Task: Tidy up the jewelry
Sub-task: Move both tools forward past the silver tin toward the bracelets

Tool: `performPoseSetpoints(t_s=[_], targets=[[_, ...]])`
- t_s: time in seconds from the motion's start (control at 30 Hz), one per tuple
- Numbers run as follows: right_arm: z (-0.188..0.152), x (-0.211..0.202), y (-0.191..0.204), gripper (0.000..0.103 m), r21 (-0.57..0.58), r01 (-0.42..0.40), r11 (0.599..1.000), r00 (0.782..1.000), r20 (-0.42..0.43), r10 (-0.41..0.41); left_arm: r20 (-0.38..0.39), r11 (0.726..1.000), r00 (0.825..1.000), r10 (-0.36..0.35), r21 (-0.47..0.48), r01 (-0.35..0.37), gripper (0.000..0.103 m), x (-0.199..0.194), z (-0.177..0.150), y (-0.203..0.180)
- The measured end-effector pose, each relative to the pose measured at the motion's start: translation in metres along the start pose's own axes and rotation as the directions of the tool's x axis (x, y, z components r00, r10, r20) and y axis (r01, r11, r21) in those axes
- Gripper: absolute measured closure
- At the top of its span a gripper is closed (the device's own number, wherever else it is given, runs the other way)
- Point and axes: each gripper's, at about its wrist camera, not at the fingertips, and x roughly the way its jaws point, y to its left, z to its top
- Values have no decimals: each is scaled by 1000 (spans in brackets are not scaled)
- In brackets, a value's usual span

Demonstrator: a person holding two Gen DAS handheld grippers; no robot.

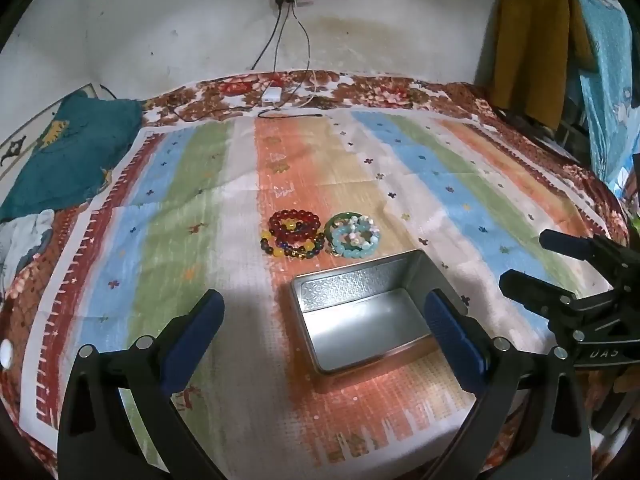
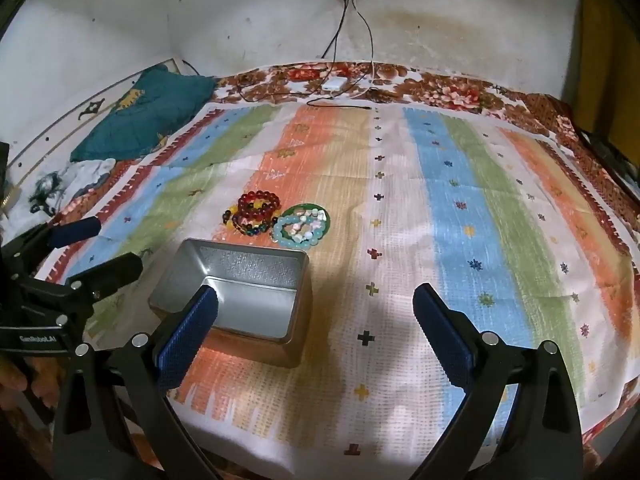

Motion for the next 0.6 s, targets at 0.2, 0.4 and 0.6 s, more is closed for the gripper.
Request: performPoseSetpoints(t_s=[0.2, 0.4, 0.6], targets=[[1, 0, -2, 4, 5, -9, 1000, 1000, -4, 9, -2, 1000, 1000, 10, -2, -10, 6, 0, -1, 2], [4, 3, -4, 4, 8, -10, 1000, 1000, -16, 10, -20, 1000, 1000, 11, -23, -11, 6, 3, 0, 4], [13, 10, -5, 4, 6, -1, 1000, 999, -33, 1, -53, 998, 998, 17, -62, -20, 6, 11, 5, 18]])
